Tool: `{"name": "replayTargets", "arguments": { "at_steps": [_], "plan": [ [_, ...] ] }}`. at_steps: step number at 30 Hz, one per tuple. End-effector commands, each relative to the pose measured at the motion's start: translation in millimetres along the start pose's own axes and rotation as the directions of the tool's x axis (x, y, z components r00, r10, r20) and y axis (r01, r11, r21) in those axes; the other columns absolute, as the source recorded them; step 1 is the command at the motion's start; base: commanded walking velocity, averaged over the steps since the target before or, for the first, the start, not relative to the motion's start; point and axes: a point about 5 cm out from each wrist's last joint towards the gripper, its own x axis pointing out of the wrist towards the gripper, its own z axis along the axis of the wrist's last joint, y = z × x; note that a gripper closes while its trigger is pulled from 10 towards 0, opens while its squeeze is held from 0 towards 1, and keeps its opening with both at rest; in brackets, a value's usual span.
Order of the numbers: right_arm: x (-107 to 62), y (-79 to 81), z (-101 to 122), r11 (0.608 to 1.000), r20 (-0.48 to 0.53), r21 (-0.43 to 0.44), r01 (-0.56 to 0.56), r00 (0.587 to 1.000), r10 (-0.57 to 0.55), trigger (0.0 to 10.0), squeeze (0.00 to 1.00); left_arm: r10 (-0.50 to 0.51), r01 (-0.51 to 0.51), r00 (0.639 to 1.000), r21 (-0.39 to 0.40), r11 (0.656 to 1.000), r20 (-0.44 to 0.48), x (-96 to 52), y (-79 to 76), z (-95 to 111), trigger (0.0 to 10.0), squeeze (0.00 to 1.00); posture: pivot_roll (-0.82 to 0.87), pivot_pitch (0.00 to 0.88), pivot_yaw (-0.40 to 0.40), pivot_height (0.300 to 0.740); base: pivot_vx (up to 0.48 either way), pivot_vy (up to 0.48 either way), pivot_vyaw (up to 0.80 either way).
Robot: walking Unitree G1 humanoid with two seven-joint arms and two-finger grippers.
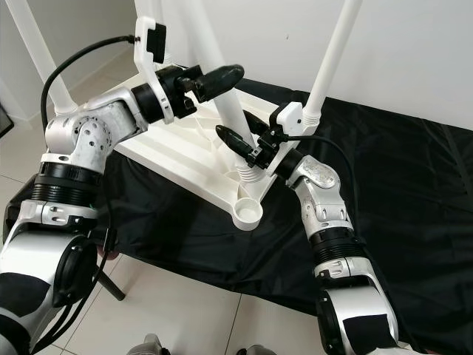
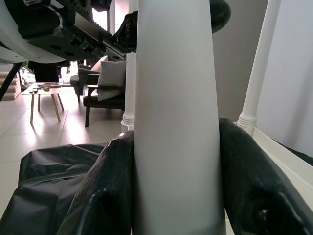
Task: Building children table
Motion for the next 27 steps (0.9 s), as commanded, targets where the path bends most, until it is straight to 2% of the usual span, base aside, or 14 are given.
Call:
{"name": "replayTargets", "arguments": {
  "at_steps": [1,11,12,13,14,24,25,27],
  "plan": [
    [-1.8,0.9,1.0,1.000,0.009,0.004,-0.003,1.000,0.003,10.0,0.00,-0.037,0.037,0.999,0.014,0.999,0.003,3.9,-3.5,3.0,10.0,0.00,0.02,0.000,-0.059,0.740,0.000,0.000,0.00],
    [-1.4,-3.5,5.2,0.999,0.024,-0.015,0.028,0.999,-0.028,10.0,0.00,-0.070,0.070,0.998,0.003,0.998,0.006,10.3,-10.0,-2.6,10.0,0.00,0.01,0.000,-0.056,0.740,0.000,0.000,0.00],
    [-1.2,-3.9,5.7,0.999,0.027,-0.014,0.032,0.999,-0.032,10.0,0.00,-0.073,0.073,0.997,0.001,0.997,0.007,10.3,-10.4,-3.1,7.3,0.00,0.01,0.000,-0.056,0.740,0.000,0.000,0.00],
    [-1.2,-3.9,5.7,0.999,0.027,-0.014,0.032,0.999,-0.032,10.0,0.00,-0.073,0.073,0.997,0.001,0.997,0.007,10.3,-10.4,-3.1,7.3,0.00,0.01,0.000,-0.056,0.740,0.000,0.000,0.00],
    [-0.8,-4.6,6.9,0.999,0.031,-0.016,0.037,0.999,-0.036,10.0,0.00,-0.075,0.075,0.997,-0.001,0.997,0.003,10.2,-11.2,-4.7,10.0,0.00,0.01,0.000,-0.055,0.740,0.000,0.000,0.00],
    [0.6,-7.8,10.6,0.998,0.044,-0.024,0.052,0.998,-0.051,10.0,0.00,-0.070,0.070,0.997,-0.012,0.997,-0.019,9.9,-11.0,-13.7,10.0,0.00,0.01,0.000,-0.056,0.740,0.000,0.000,0.00],
    [1.8,-8.1,12.2,0.998,0.050,-0.027,0.051,0.997,-0.050,10.0,0.00,-0.076,0.075,0.997,-0.022,0.997,-0.023,10.5,-11.9,-16.2,7.7,0.00,0.01,0.000,-0.055,0.740,0.000,0.000,0.00],
    [1.8,-8.1,12.2,0.998,0.050,-0.027,0.051,0.997,-0.050,10.0,0.00,-0.076,0.075,0.997,-0.022,0.997,-0.023,10.5,-11.9,-16.2,7.7,0.00,0.01,0.000,-0.055,0.740,0.000,0.000,0.00]
  ]
}}
